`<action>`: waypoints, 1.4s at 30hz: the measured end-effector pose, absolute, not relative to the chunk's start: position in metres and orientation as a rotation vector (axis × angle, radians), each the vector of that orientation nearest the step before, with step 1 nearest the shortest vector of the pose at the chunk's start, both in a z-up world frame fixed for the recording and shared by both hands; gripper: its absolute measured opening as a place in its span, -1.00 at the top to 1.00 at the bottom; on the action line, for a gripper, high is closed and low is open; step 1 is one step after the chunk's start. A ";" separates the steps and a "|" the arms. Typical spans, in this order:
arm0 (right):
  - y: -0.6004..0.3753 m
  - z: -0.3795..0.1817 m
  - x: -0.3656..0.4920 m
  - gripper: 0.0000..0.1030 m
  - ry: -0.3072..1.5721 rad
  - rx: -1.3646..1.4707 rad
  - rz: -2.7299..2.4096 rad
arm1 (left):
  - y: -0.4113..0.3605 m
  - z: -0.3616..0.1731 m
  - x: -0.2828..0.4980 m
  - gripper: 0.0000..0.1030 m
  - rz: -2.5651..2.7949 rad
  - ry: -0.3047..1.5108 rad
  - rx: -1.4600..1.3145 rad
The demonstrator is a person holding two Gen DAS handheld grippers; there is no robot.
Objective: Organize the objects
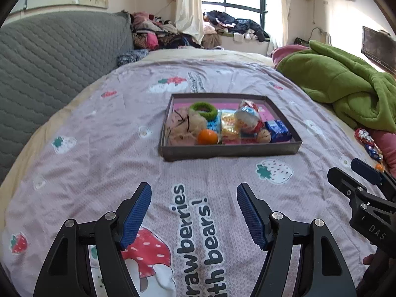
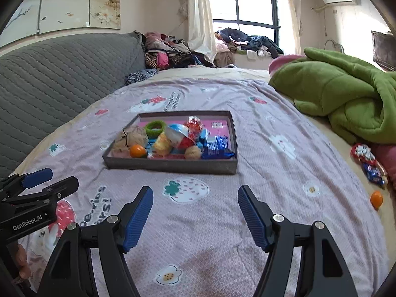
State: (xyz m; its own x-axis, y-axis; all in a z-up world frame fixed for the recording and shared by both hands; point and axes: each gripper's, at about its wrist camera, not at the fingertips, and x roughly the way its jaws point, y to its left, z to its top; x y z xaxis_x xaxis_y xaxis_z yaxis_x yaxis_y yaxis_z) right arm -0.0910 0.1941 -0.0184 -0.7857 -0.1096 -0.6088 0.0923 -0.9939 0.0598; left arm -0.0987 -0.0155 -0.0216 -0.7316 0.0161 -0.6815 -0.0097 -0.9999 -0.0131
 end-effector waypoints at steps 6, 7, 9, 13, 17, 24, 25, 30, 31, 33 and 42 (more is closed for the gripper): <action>0.194 -0.036 -0.094 -0.37 -0.035 1.014 -2.872 | -0.022 -0.040 -0.106 -0.42 2.895 -0.052 -1.200; 0.194 -0.037 -0.094 -0.37 -0.037 1.016 -2.872 | -0.023 -0.044 -0.107 -0.42 2.891 -0.061 -1.206; 0.195 -0.041 -0.095 -0.37 -0.043 1.022 -2.874 | -0.024 -0.047 -0.108 -0.42 2.887 -0.062 -1.211; 0.196 -0.047 -0.097 -0.37 -0.046 1.033 -2.875 | -0.024 -0.055 -0.109 -0.42 2.891 -0.053 -1.217; 0.195 -0.053 -0.099 -0.37 -0.044 1.048 -2.868 | -0.024 -0.063 -0.112 -0.42 2.882 -0.043 -1.228; 0.194 -0.061 -0.102 -0.37 -0.030 1.064 -2.859 | -0.025 -0.068 -0.115 -0.42 2.883 -0.049 -1.239; 0.194 -0.061 -0.102 -0.37 -0.026 1.062 -2.859 | -0.025 -0.069 -0.116 -0.42 2.883 -0.047 -1.241; 0.193 -0.064 -0.104 -0.37 -0.025 1.065 -2.852 | -0.025 -0.071 -0.116 -0.42 2.887 -0.031 -1.243; 0.193 -0.064 -0.104 -0.37 -0.025 1.068 -2.852 | -0.025 -0.072 -0.117 -0.42 2.886 -0.030 -1.243; 0.194 -0.065 -0.104 -0.37 -0.027 1.068 -2.855 | -0.024 -0.073 -0.117 -0.42 2.883 -0.031 -1.246; 0.196 -0.067 -0.105 -0.37 -0.032 1.076 -2.859 | -0.025 -0.075 -0.116 -0.42 2.884 -0.034 -1.253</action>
State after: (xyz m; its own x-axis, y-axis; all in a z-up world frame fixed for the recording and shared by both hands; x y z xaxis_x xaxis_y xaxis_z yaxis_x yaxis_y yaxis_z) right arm -0.1054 0.1955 -0.0668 -0.7485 -0.0878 -0.6573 0.0731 -0.9961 0.0499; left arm -0.1161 -0.0252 -0.0755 -0.6822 0.0060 -0.7311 0.0113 -0.9998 -0.0187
